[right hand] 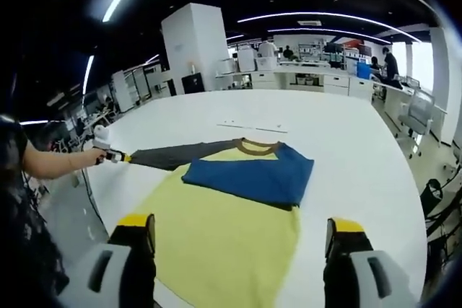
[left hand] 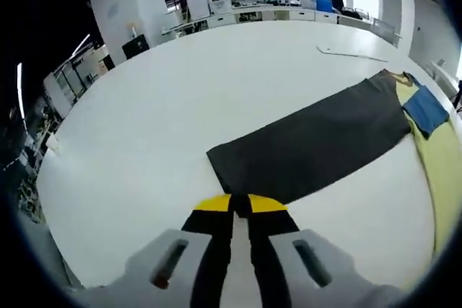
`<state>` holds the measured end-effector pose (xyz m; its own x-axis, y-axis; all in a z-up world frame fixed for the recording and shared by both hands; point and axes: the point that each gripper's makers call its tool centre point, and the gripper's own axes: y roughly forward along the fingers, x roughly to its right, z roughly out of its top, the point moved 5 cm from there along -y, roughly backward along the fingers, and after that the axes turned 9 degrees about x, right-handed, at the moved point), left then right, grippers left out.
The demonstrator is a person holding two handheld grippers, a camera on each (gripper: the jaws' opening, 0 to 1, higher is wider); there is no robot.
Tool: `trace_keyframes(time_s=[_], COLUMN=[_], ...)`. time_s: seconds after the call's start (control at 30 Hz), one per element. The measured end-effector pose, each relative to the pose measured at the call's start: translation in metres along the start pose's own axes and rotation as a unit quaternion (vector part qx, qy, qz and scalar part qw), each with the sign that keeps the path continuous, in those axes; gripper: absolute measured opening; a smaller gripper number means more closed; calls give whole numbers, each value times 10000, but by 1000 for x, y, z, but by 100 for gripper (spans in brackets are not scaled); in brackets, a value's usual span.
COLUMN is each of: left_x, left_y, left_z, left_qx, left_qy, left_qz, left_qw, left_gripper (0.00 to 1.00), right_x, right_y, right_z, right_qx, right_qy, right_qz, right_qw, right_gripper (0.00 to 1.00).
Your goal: Fold the garment on the visible template until the final outline fits inside the template.
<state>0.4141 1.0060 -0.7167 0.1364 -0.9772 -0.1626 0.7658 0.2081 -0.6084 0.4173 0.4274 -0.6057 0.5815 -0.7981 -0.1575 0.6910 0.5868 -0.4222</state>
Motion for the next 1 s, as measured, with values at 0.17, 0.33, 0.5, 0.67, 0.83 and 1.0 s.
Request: trace_keyframes(time_s=[0.17, 0.33, 0.5, 0.67, 0.83, 1.0], left_x=[1, 1, 1, 0, 1, 0], left_y=[-3, -3, -2, 0, 2, 3], left_z=[-2, -8, -9, -9, -8, -7], left_qx=[22, -77, -53, -279, -283, -325], left_qy=[-263, -601, -991, -1646, -1463, -1603], left_qz=[23, 98, 201, 280, 310, 315], left_qw=[9996, 9981, 9949, 9856, 9884, 9860], left_gripper=[13, 13, 12, 11, 11, 8], right_x=[-2, -3, -4, -3, -4, -4], right_y=[0, -1, -1, -2, -4, -6], right_z=[-3, -5, -4, -7, -7, -6], right_qx=[-106, -182, -186, -244, -221, -136], right_qy=[41, 15, 35, 54, 50, 2], right_qz=[56, 82, 114, 112, 141, 107], right_qw=[9999, 9998, 9998, 9996, 9996, 9998], right_gripper=[98, 97, 96, 94, 95, 92])
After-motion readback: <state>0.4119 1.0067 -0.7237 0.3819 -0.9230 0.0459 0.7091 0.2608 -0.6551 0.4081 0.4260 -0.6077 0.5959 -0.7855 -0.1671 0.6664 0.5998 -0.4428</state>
